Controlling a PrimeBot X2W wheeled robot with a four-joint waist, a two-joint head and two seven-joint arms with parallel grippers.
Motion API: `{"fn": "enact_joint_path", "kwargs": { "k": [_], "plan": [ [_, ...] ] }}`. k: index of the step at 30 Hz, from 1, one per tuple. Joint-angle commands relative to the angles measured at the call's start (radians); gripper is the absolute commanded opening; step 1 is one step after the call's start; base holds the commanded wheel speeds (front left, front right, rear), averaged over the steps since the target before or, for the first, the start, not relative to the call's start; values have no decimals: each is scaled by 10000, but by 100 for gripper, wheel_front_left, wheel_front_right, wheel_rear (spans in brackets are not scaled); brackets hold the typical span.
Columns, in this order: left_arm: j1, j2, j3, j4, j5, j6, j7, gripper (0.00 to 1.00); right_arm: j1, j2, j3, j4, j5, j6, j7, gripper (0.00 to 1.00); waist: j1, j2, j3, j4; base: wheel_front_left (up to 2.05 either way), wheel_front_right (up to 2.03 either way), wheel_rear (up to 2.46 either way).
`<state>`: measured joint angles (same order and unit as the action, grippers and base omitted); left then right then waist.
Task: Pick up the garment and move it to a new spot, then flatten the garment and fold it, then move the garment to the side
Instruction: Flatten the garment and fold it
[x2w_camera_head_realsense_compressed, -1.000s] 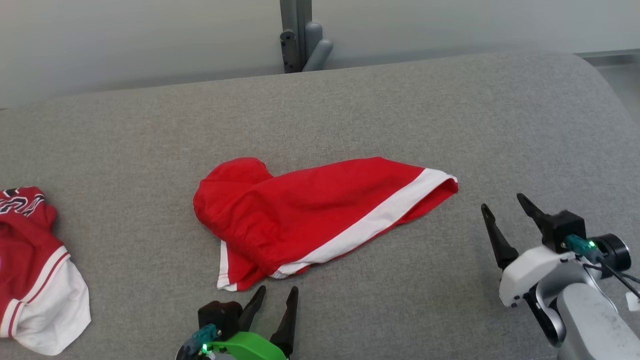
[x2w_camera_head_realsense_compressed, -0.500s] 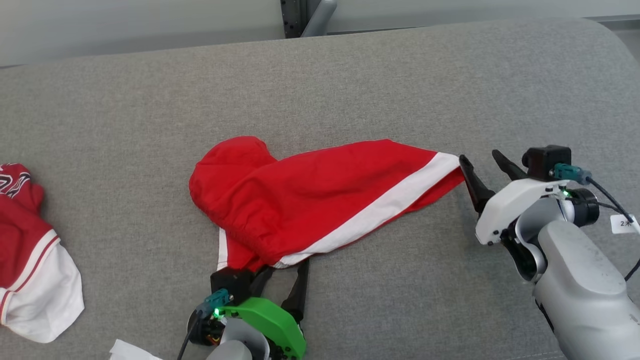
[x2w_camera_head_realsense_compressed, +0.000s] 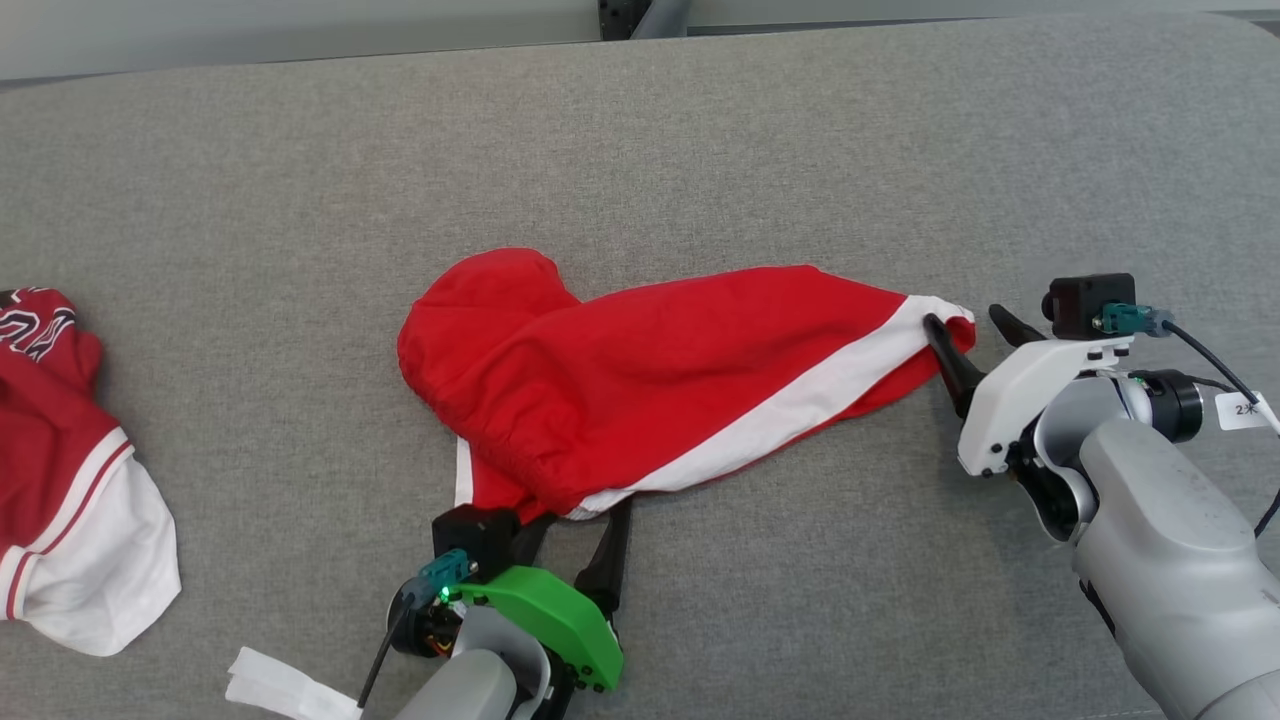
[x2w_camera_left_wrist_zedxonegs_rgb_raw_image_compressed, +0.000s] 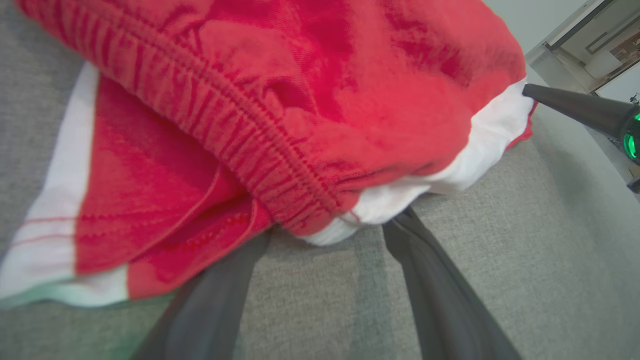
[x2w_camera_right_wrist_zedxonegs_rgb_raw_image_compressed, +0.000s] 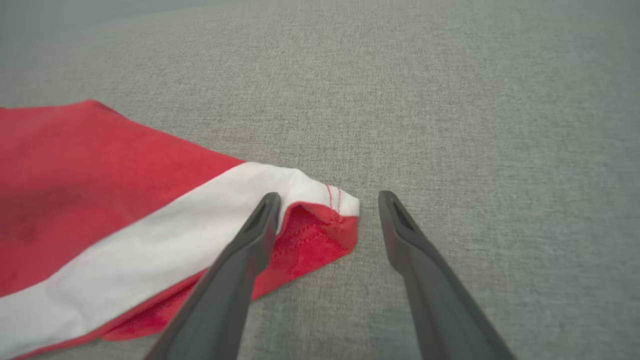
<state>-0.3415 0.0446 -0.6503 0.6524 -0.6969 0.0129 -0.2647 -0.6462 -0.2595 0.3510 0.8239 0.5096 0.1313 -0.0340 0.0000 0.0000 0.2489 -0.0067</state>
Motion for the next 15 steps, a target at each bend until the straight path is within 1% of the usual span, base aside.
{"fn": "enact_joint_path", "kwargs": {
  "k": [1,14,15],
  "plan": [
    [-80,108,-22,213,-137,25,99,100,-136,28,95,124,149,-10,-5,100,0,0,69,52,0,0,0],
    [-214,133,-129,458,-163,-67,51,100,-543,-75,817,835,820,-10,-338,100,0,0,129,213,0,0,0],
    [-201,137,-143,481,-180,-93,51,100,-565,-84,886,869,864,-9,-380,93,0,0,118,228,0,0,0]
  ]
}}
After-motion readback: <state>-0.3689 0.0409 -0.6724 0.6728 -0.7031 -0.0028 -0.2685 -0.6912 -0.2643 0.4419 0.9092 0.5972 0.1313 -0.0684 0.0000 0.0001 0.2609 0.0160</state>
